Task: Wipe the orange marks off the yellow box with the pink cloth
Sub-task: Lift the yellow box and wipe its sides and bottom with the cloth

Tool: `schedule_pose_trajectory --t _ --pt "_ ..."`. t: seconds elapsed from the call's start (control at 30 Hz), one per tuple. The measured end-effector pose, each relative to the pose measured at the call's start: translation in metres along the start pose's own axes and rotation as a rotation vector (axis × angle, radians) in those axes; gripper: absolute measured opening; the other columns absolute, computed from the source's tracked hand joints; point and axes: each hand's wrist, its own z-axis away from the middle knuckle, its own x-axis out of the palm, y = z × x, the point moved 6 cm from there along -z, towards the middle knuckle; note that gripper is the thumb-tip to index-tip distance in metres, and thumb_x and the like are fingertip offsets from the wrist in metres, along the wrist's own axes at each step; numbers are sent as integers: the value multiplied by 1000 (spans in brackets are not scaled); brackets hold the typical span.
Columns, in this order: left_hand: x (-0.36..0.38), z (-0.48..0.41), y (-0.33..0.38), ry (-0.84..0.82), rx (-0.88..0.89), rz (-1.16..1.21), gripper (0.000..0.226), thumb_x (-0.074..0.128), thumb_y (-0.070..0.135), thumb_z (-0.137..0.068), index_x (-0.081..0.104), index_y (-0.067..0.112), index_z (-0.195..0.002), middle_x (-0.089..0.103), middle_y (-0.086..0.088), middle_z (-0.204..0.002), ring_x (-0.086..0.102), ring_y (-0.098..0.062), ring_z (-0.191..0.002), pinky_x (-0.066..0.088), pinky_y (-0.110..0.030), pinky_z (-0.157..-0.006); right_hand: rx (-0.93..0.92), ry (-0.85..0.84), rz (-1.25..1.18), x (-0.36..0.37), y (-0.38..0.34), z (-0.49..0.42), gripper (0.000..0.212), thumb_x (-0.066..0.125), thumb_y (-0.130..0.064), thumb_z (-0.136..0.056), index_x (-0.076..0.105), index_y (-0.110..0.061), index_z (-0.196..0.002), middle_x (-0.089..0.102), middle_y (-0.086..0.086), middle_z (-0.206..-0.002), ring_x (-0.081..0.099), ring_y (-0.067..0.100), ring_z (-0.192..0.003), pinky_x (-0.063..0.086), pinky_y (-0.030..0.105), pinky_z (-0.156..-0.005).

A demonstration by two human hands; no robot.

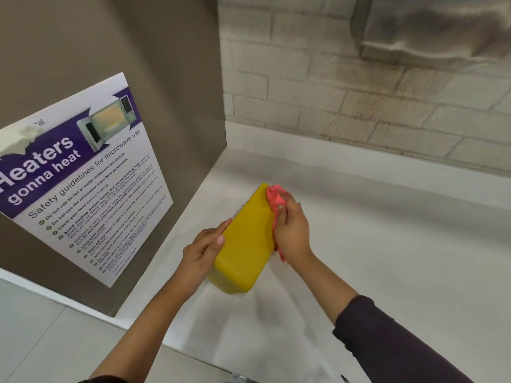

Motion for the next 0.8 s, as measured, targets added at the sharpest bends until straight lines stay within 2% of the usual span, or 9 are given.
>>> schedule_pose_trajectory --t 0.1,0.2,0.3,0.4,0.47,0.57,0.63,0.7,0.8 --pt "-3 -1 -1 24 -11 -15 37 35 51 -91 45 51 -127 54 15 -129 49 -5 -123 37 -29 -105 -220 -100 51 14 -16 28 37 38 -12 -96 52 -14 -130 56 8 -133 48 20 -124 28 42 -111" --pt "-6 0 -2 39 -23 -26 43 27 58 -90 44 52 -128 53 13 -134 46 -8 -128 31 -35 -113 -447 -287 40 26 -29 59 35 45 -4 -90 61 -13 -120 58 5 -130 39 11 -130 18 34 -114" --pt "-6 0 -2 39 -10 -71 49 18 66 -84 42 59 -126 52 19 -133 42 -10 -132 22 -39 -118 -574 -482 49 32 -33 83 37 51 3 -87 61 -13 -119 56 2 -133 32 8 -134 12 27 -115" --pt "-6 -1 -4 41 -21 -77 56 17 73 -80 43 58 -127 53 16 -134 43 -13 -132 22 -44 -118 -722 -609 85 32 -37 98 40 52 7 -84 59 -8 -120 56 8 -133 33 18 -135 11 32 -117" --pt "-6 -1 -3 25 -20 -58 57 20 74 -79 44 57 -128 51 17 -137 43 -9 -132 24 -43 -117 -834 -690 141 34 -42 106 37 54 8 -84 60 -4 -118 57 12 -131 35 26 -135 10 38 -117" --pt "-7 -1 -1 5 -22 -19 53 27 72 -83 47 52 -129 50 15 -140 42 -6 -133 26 -42 -117 -977 -744 298 37 -45 110 37 59 8 -83 60 -1 -119 56 14 -131 34 34 -135 9 46 -115" --pt "-8 0 0 11 -19 -21 42 33 62 -91 49 51 -128 51 16 -139 43 -1 -132 26 -40 -117 -1041 -796 383 35 -41 111 37 59 8 -83 59 0 -120 56 15 -131 32 36 -135 7 51 -113" --pt "-7 1 2 7 2 -23 39 38 54 -91 50 49 -127 51 18 -138 42 5 -130 27 -37 -117 -1085 -823 423 27 -34 114 35 59 9 -82 61 1 -116 59 15 -127 34 37 -133 7 57 -110" --pt "-5 3 4 10 1 -21 44 40 52 -89 46 47 -132 48 18 -141 40 4 -132 26 -35 -117 -1030 -725 357 9 -20 115 32 67 10 -74 65 0 -105 66 15 -115 48 36 -124 25 59 -107"
